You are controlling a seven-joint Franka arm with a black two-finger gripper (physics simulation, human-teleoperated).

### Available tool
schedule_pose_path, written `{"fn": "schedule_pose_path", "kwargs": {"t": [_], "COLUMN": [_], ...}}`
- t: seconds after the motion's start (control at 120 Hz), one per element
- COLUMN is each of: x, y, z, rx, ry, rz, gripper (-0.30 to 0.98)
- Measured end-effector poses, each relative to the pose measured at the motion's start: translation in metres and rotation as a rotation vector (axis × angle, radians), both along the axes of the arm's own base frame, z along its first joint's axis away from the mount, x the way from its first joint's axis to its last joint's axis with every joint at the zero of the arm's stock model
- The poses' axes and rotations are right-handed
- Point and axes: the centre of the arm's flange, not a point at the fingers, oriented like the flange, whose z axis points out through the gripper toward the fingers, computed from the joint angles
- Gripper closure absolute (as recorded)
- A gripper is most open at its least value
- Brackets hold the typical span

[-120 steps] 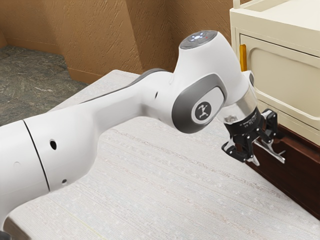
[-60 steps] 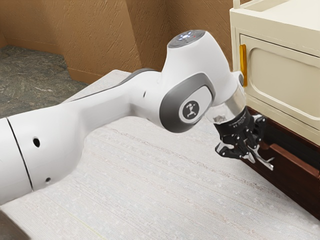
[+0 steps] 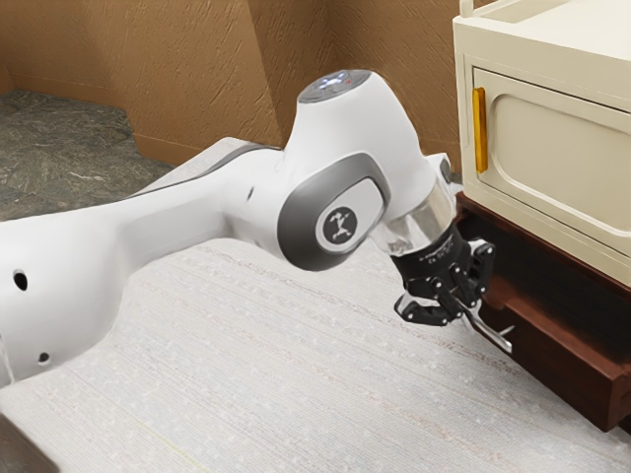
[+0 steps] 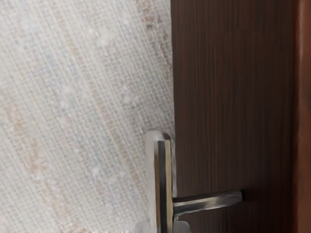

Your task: Pull the drawer handle with one arm to open the drawer

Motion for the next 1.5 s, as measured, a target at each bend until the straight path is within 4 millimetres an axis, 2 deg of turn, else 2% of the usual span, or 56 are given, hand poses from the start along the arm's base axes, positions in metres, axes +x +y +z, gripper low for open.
{"fn": "schedule_pose_path", "kwargs": {"t": [0.317, 0.783, 1.5], "x": [-0.03, -0.055, -0.095], "y": [0.006, 0.02, 0.035], "z": [0.008, 0.013, 0.01], "rx": [-0.022, -0.043, -0.033], "ry": [-0.005, -0.009, 0.006], "rz": [-0.006, 0.002, -0.007], "gripper": [0.79, 0.79, 0.79]}}
